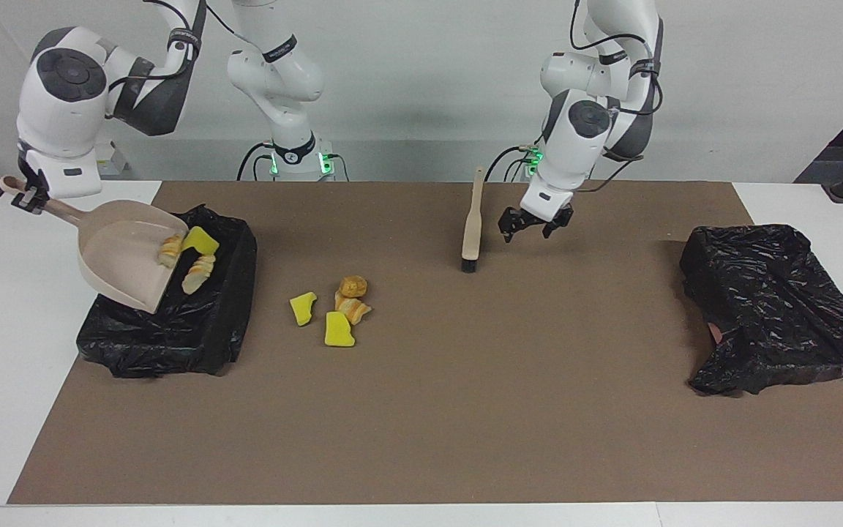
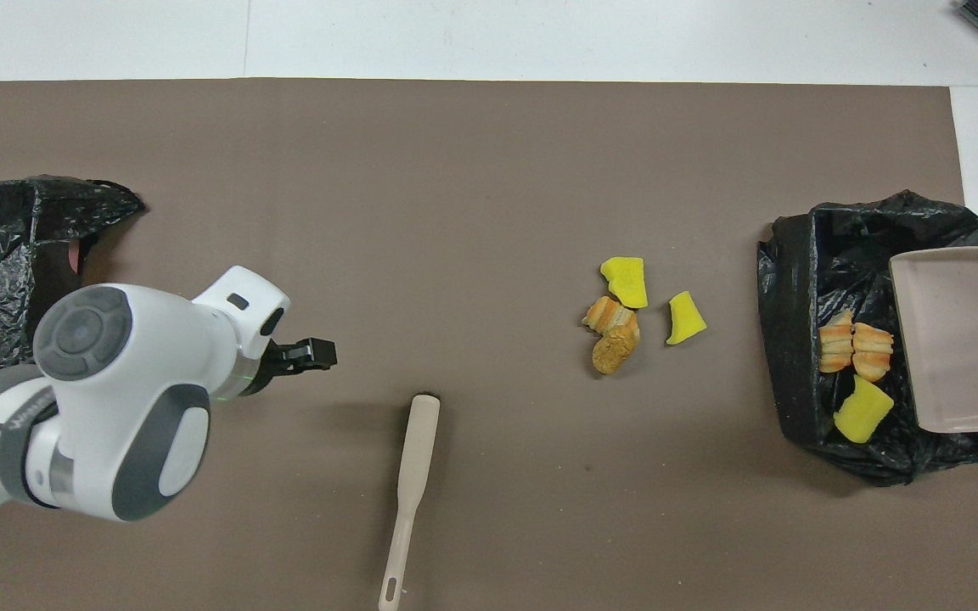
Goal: Sweep and dump trash in bin
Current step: 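Tip the dustpan into the bag while the left gripper releases the brush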
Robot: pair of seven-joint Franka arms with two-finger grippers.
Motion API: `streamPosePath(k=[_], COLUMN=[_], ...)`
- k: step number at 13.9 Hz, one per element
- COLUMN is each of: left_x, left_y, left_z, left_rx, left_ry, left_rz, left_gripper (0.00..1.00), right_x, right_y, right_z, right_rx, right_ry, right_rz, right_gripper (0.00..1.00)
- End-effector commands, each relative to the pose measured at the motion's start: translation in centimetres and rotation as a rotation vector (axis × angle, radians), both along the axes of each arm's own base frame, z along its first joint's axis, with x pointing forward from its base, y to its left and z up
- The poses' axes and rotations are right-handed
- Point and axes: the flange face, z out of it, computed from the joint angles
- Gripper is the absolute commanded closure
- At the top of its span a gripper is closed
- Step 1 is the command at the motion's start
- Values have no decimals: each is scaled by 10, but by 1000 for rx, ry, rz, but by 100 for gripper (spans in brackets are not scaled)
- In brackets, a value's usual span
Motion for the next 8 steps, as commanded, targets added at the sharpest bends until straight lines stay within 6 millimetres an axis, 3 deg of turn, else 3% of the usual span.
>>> streamPosePath(k=[1, 4, 6, 8], left_x=[41, 61, 73, 78], left_y=[42, 115, 131, 147], left_z=[17, 46, 77, 124], left_rx=[6, 1, -3, 37], left_ry=[-5, -24, -29, -3], left_rz=[-93, -117, -154, -215], left_gripper=[0, 0, 0, 0], right_x=[-7, -7, -16, -17], right_y=[9, 12, 14, 25], right_z=[10, 48, 73, 66], right_rx=[-74, -83, 70, 193], right_ry=[39, -7, -122, -204], right_rz=[66, -4, -165, -282], right_gripper=[100, 100, 100, 100])
